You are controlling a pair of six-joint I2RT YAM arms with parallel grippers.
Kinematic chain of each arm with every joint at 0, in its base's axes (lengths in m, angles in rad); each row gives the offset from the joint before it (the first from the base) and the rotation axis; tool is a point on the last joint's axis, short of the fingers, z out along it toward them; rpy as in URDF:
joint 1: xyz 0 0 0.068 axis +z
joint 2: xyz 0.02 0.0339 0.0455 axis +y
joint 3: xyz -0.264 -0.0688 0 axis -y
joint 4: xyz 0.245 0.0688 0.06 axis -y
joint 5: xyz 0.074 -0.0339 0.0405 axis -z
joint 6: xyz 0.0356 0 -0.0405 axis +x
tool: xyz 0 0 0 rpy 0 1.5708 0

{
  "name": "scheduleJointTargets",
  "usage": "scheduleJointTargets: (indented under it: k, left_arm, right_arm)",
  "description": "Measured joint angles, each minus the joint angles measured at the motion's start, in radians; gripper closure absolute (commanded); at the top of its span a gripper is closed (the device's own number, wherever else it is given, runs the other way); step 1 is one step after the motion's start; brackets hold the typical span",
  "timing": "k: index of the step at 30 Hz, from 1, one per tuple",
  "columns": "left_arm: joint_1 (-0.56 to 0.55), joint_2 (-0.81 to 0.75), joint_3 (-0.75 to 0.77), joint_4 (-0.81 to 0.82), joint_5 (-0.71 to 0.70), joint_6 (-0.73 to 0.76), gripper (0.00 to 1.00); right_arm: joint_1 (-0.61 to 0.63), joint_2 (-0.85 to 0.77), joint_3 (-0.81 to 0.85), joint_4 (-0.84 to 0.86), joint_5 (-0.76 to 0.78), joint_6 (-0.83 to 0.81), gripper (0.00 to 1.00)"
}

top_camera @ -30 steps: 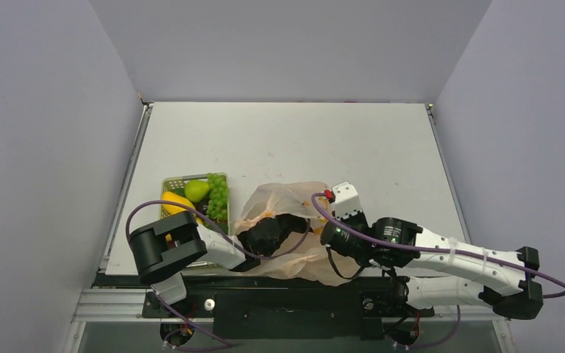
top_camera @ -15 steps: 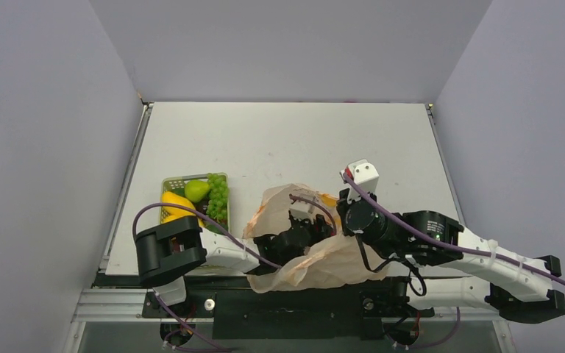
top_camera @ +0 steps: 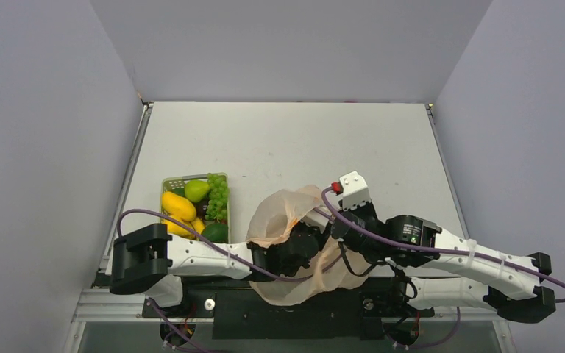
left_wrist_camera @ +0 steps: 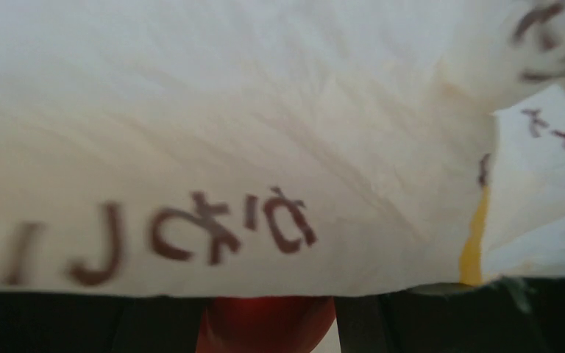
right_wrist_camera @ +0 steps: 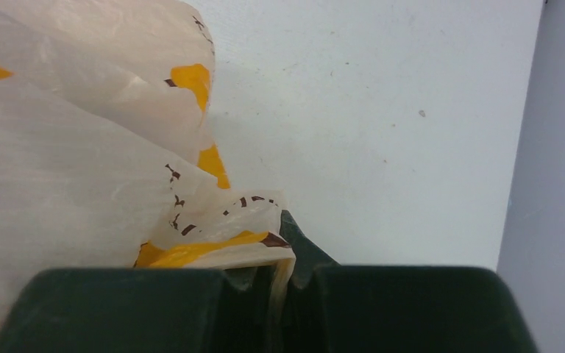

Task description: Take the fake fruits out of the plastic bag

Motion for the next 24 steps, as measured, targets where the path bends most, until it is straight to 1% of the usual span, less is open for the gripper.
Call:
scheduleJointTargets:
  k: [2, 4, 8, 11, 13, 15, 18, 21, 23, 24]
  left_arm:
    - [-0.001, -0.045, 0.018, -0.073, 0.035, 0.013, 1.00]
    - [0.006, -0.094, 0.044, -0.137, 0.117, 0.003, 1.00]
    - [0.047, -0.207, 0.033, -0.166, 0.315, -0.099, 1.00]
    - [0.118, -0.336, -0.074, -0.092, 0.407, -0.242, 1.00]
    - [0.173, -0.412, -0.169, 0.005, 0.478, -0.354, 1.00]
    - [0.224, -0.433, -0.219, 0.094, 0.560, -0.449, 1.00]
    - [0.267, -0.420, -0.226, 0.193, 0.679, -0.555, 1.00]
    - [0.264, -0.420, -0.215, 0.253, 0.759, -0.588, 1.00]
    - [0.238, -0.425, -0.179, 0.220, 0.763, -0.549, 1.00]
    - [0.215, -0.431, -0.153, 0.182, 0.743, -0.505, 1.00]
  right_arm:
    - [-0.001, -0.014, -0.019, -0.001, 0.021, -0.005, 1.00]
    - [-0.001, -0.021, -0.031, -0.002, 0.032, -0.012, 1.00]
    - [-0.001, -0.035, -0.034, 0.000, 0.047, -0.031, 1.00]
    - [-0.001, -0.051, -0.034, 0.011, 0.048, -0.048, 1.00]
    - [-0.001, -0.057, -0.034, 0.024, 0.045, -0.052, 1.00]
    - [-0.001, -0.058, -0.035, 0.043, 0.043, -0.053, 1.00]
    - [-0.001, -0.058, -0.054, 0.093, 0.038, -0.057, 1.00]
    - [0.000, -0.046, -0.076, 0.139, 0.002, -0.071, 1.00]
    - [0.004, -0.036, -0.087, 0.172, -0.026, -0.075, 1.00]
    - [0.006, -0.035, -0.095, 0.184, -0.031, -0.074, 1.00]
